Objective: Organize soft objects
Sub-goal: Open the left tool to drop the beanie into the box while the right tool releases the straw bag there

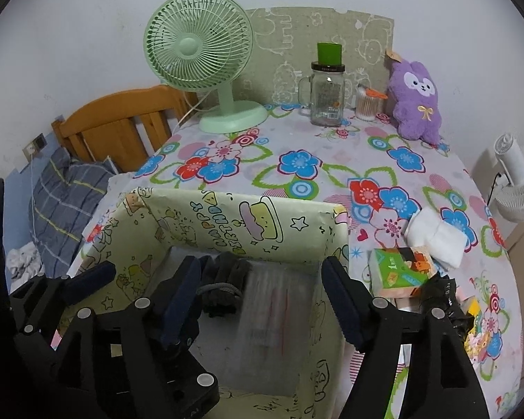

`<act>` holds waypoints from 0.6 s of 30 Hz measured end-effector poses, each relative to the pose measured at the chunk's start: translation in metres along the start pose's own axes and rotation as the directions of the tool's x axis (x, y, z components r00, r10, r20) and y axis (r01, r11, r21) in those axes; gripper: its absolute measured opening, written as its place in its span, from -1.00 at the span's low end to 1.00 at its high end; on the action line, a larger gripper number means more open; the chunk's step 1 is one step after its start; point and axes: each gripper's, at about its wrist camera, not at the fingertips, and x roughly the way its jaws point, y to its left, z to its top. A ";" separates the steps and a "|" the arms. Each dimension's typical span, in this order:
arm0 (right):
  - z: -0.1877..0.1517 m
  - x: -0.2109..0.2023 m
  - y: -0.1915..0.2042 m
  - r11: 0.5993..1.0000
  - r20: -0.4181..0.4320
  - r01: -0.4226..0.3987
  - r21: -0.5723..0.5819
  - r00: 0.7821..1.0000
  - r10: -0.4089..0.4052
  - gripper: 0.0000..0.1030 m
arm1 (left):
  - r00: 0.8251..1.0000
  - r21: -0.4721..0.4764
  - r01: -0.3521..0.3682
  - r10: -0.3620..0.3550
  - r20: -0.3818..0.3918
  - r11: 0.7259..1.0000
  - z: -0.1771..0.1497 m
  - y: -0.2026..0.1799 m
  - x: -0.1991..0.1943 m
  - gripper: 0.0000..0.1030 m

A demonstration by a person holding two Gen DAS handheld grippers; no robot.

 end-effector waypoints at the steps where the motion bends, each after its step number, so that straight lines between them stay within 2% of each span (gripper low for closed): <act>1: 0.000 -0.001 0.000 1.000 -0.001 0.001 -0.001 1.000 -0.001 0.46 | 1.000 -0.001 -0.001 0.001 0.002 1.000 0.000 0.000 -0.001 0.64; 11: 0.001 -0.021 -0.003 1.000 0.023 0.012 -0.014 1.000 -0.011 0.59 | 0.999 -0.010 0.008 -0.008 0.034 1.000 -0.001 -0.006 -0.020 0.72; 18: 0.001 -0.042 -0.010 1.000 0.064 0.001 0.000 0.998 -0.001 0.67 | 0.996 0.009 -0.001 0.001 0.094 1.000 0.000 -0.014 -0.041 0.81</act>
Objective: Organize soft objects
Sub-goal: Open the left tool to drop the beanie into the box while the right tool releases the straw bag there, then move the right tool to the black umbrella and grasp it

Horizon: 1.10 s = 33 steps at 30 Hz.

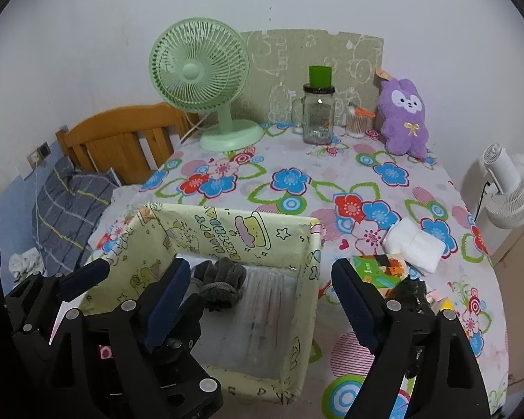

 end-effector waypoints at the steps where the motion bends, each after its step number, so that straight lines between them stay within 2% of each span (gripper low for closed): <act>1: 0.000 -0.003 0.000 1.000 0.003 0.000 -0.001 1.000 0.000 0.67 | 1.000 0.005 -0.002 0.002 0.009 1.000 0.000 -0.002 -0.004 0.82; 18: 0.000 -0.053 -0.015 1.000 0.096 0.014 -0.006 0.995 -0.014 0.74 | 0.994 0.014 0.010 -0.011 0.106 1.000 0.002 -0.025 -0.047 0.99; 33: -0.006 -0.102 -0.041 0.999 0.189 0.030 0.018 0.981 -0.033 0.87 | 0.986 0.014 0.018 -0.020 0.166 1.000 -0.001 -0.053 -0.083 0.99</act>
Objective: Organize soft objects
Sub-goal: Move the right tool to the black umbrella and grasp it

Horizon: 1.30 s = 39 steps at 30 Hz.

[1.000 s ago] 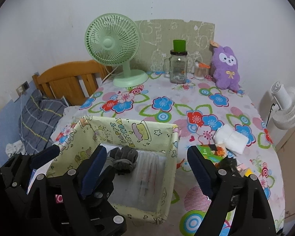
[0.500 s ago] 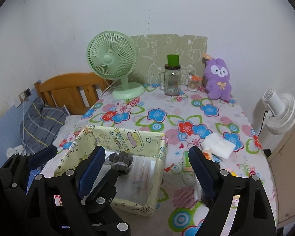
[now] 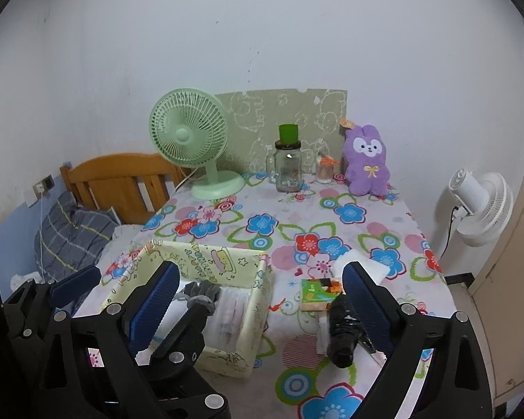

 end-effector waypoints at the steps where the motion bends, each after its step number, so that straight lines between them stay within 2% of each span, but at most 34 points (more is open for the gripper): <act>1: 0.000 -0.003 -0.002 1.000 0.004 0.001 0.000 1.000 -0.001 0.87 | 1.000 0.002 -0.002 0.002 0.005 1.000 0.000 -0.003 -0.002 0.99; 18: -0.006 -0.043 -0.048 0.999 0.072 0.043 0.005 0.996 -0.044 0.91 | 0.998 0.005 -0.003 0.003 0.055 1.000 -0.003 -0.051 -0.022 0.99; 26: -0.013 -0.047 -0.065 0.998 0.064 0.060 0.002 0.996 -0.060 0.91 | 0.998 0.000 0.026 -0.026 0.053 1.000 -0.009 -0.071 -0.020 0.99; 33: -0.021 -0.047 -0.082 0.997 0.047 0.081 -0.002 0.996 -0.081 0.92 | 0.998 0.019 0.024 -0.025 0.061 1.000 -0.016 -0.090 -0.016 0.99; 39: -0.032 -0.042 -0.097 0.994 0.026 0.105 -0.004 0.994 -0.105 0.93 | 0.998 0.019 0.059 -0.060 0.035 0.998 -0.025 -0.104 -0.006 0.99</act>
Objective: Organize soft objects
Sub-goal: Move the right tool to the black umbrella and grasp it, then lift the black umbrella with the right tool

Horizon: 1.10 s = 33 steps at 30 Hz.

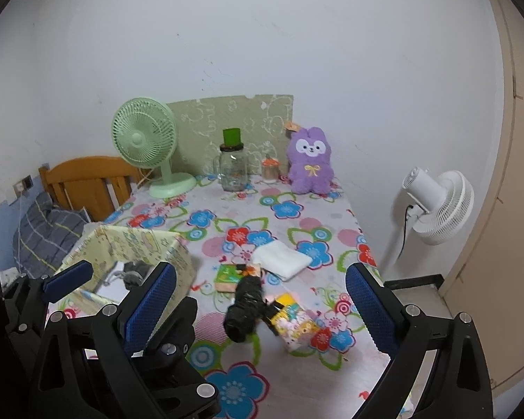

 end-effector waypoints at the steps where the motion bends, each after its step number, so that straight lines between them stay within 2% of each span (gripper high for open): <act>1: -0.002 0.001 -0.002 1.000 -0.006 0.006 0.000 1.000 -0.006 0.93 | 1.000 -0.001 0.005 -0.005 -0.003 1.000 -0.002 -0.002 0.002 0.99; 10: -0.023 0.019 -0.022 1.000 -0.051 0.024 0.020 0.998 -0.023 0.93 | 0.999 0.017 0.027 -0.026 -0.048 0.999 -0.018 -0.021 0.025 0.99; 21: -0.047 0.046 -0.045 0.997 -0.108 0.041 0.069 0.994 -0.033 0.93 | 0.988 0.040 0.050 -0.044 -0.145 0.998 -0.036 -0.033 0.060 0.96; 33: -0.058 0.076 -0.054 0.997 -0.165 0.037 0.073 0.986 -0.025 0.93 | 0.984 0.067 0.009 0.003 -0.177 0.998 -0.041 -0.039 0.087 0.95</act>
